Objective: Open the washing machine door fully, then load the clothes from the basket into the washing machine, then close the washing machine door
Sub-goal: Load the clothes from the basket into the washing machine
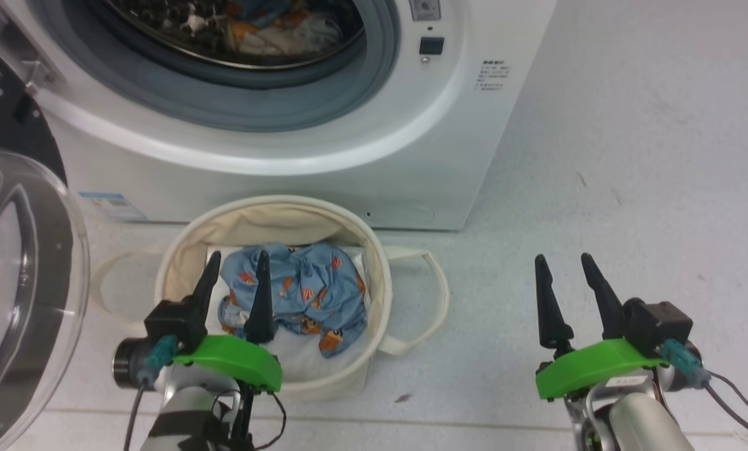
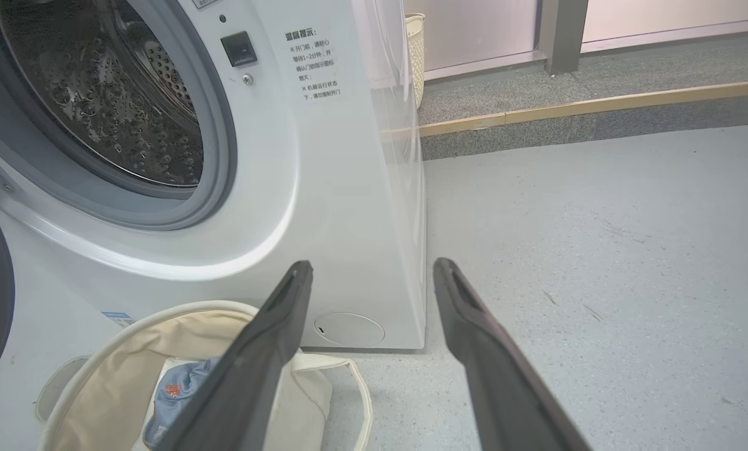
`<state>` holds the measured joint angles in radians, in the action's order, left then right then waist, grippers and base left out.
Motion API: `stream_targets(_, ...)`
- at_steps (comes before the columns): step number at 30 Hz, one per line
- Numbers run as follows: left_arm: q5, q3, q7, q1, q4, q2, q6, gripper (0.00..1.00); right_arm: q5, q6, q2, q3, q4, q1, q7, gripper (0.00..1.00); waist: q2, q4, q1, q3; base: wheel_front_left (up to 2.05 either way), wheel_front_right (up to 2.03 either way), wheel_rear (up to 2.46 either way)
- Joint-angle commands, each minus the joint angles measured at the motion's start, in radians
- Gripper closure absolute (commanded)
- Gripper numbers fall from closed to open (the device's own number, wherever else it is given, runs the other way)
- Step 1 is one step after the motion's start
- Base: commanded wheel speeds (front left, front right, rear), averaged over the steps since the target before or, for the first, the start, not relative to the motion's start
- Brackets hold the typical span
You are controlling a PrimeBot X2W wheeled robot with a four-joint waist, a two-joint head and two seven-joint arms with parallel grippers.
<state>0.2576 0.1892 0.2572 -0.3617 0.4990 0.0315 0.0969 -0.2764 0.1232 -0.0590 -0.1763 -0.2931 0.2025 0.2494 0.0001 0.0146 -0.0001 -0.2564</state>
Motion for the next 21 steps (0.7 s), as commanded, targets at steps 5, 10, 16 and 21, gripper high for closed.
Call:
stream_targets(5,-0.034,-0.010,0.005,-0.095,0.062,0.019,0.025,0.00,0.012,0.008,0.009,-0.018,0.060,0.049,0.012,0.00,-0.0001,-0.010,0.0001,-0.086,0.00,0.00,0.00)
stream_targets(10,-0.012,0.041,0.005,-0.193,0.232,0.019,0.024,0.00,0.001,0.008,0.008,-0.009,0.111,0.068,0.012,0.00,-0.0001,-0.013,0.0001,-0.203,0.00,0.00,0.00)
stream_targets(16,0.061,0.098,0.000,-0.345,0.475,0.019,0.012,0.00,0.002,0.008,-0.001,-0.018,0.145,0.101,0.012,0.00,-0.0001,-0.016,0.0001,-0.334,0.00,0.00,0.00)
stream_targets(21,0.104,0.172,-0.033,-0.493,0.645,0.019,0.004,0.00,-0.001,0.008,-0.010,-0.021,0.180,0.142,0.012,0.00,-0.0001,-0.030,0.0001,-0.452,0.00,0.00,0.00)
